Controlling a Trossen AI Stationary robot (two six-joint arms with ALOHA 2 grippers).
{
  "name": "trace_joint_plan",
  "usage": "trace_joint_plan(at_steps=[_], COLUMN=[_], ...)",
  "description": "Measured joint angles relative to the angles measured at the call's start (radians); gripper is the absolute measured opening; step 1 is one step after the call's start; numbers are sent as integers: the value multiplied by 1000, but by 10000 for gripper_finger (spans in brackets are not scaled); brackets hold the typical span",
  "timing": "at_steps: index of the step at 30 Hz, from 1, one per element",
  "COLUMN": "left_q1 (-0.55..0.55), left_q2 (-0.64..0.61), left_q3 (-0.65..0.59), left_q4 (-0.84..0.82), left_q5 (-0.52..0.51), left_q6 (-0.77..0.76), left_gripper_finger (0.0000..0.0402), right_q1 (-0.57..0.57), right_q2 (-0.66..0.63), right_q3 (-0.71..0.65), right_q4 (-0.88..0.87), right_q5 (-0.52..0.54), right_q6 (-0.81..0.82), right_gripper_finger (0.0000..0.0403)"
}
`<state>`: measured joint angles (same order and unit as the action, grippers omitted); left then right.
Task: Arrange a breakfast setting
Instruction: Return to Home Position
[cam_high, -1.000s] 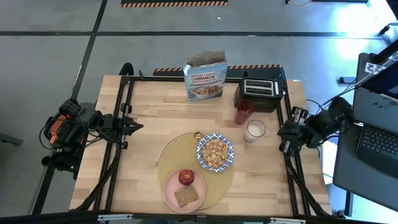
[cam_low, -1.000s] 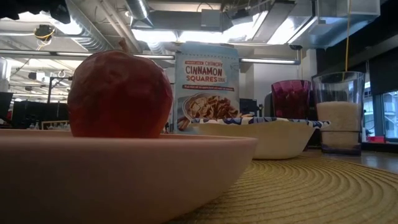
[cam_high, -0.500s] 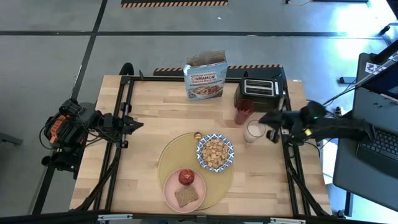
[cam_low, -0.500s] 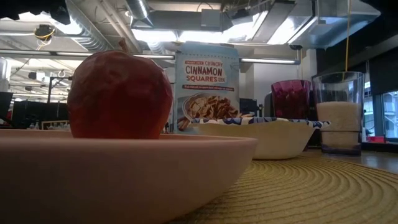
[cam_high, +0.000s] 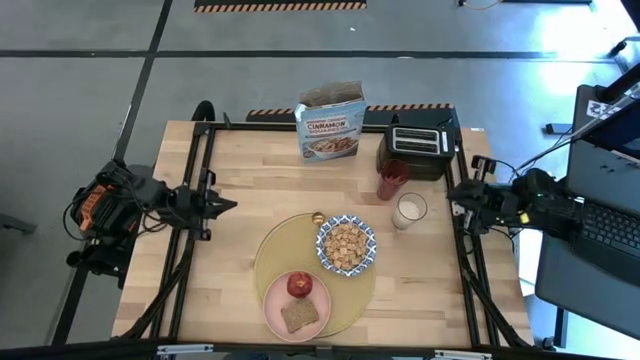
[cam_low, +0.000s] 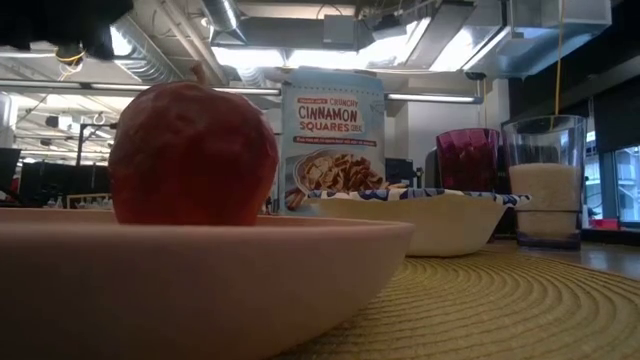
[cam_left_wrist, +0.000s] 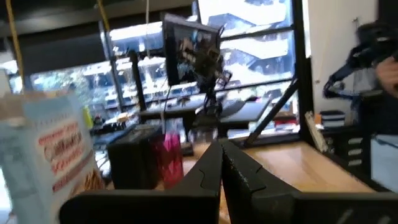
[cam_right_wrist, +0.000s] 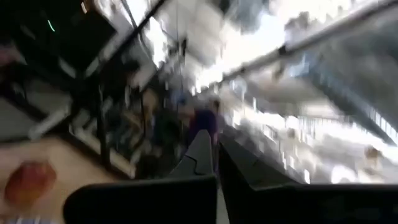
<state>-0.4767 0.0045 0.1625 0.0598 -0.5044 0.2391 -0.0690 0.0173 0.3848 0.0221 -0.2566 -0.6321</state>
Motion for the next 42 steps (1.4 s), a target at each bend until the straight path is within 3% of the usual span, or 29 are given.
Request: trace_joint_plan(at_steps=[3,9,17,21,29,34,37,42], left_q1=[0,0,0,0,0,0,0,0], left_q2=[-1,-2,-2,-2,-2,-1,-1,0], left_q3=[-51,-148,-155,-155,-155,-155,-155,-155], left_q4=[25,118,44,22,16,11,10,9], left_q5=[-51,-75,-45,56,51,50,50,49], left_q6=[-29,-79,-134,-146,-180,-186,-186,-186], left_gripper_finger=[0,0,0,0,0,0,0,0], right_q1=[13,38,114,166,286,372,416,469], right_q2=[-13,-14,-14,-14,-14,-15,-15,-15], right_q3=[-66,-166,-172,-172,-172,-279,-376,-375], right_q4=[-22,24,-106,-231,-274,-110,116,173], right_q5=[77,114,113,184,379,549,559,555], right_q6=[14,72,143,185,258,264,223,151], right_gripper_finger=[0,0,0,0,0,0,0,0])
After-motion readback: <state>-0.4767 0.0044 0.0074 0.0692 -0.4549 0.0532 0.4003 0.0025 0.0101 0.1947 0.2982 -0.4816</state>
